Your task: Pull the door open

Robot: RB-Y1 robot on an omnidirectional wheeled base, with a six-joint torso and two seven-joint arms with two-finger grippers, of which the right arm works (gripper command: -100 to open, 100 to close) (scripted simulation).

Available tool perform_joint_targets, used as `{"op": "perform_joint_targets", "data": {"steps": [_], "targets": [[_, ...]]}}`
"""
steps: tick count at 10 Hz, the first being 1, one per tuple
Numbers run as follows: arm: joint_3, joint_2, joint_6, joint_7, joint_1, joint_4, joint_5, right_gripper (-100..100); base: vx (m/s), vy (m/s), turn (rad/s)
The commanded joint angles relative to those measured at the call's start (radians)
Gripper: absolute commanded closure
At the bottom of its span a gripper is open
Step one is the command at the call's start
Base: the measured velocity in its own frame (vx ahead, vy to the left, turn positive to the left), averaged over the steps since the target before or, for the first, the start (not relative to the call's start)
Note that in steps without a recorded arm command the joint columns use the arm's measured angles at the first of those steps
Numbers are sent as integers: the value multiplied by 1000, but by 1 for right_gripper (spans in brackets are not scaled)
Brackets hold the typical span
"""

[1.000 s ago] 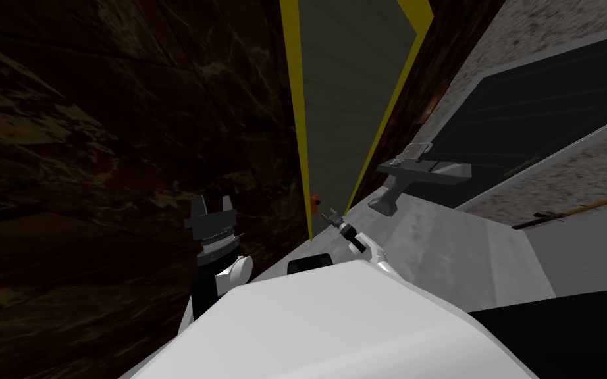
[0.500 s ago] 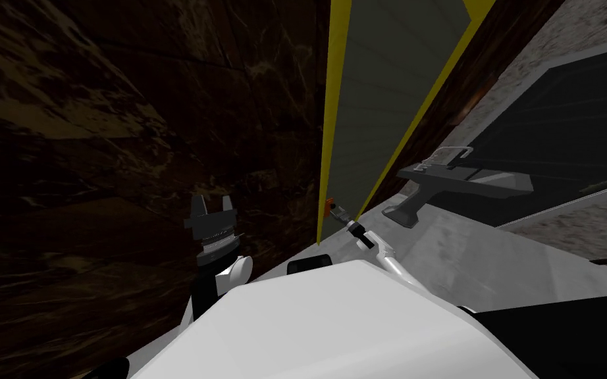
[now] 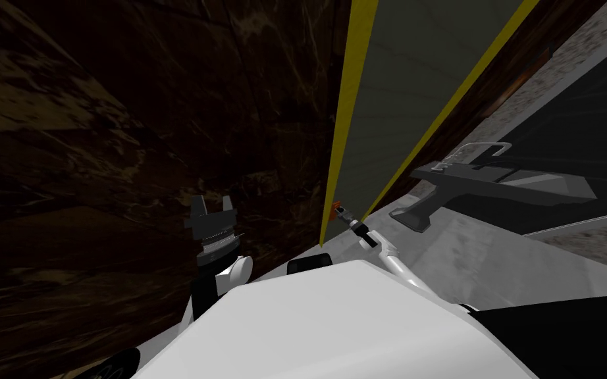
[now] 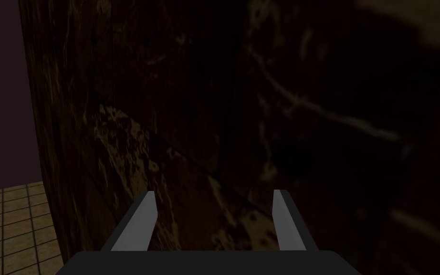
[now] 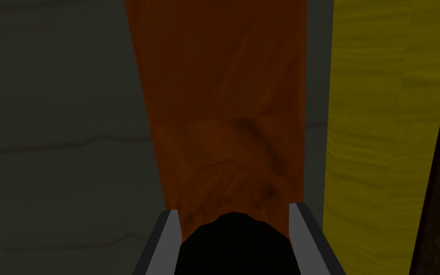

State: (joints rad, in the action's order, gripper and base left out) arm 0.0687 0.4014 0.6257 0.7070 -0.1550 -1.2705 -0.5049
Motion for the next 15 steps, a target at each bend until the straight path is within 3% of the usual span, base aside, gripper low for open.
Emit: {"op": "perform_joint_targets", "data": {"steps": [1,4,15], "targets": [[-4,-2,2,0,-2,0,-1,100,-22,-12,20],[-4,-2,2,0,-2,0,-1,100,-8,-2,-1],[-22,-20,-25,-234,-8,-28,250,100,-83,-63,133]]}}
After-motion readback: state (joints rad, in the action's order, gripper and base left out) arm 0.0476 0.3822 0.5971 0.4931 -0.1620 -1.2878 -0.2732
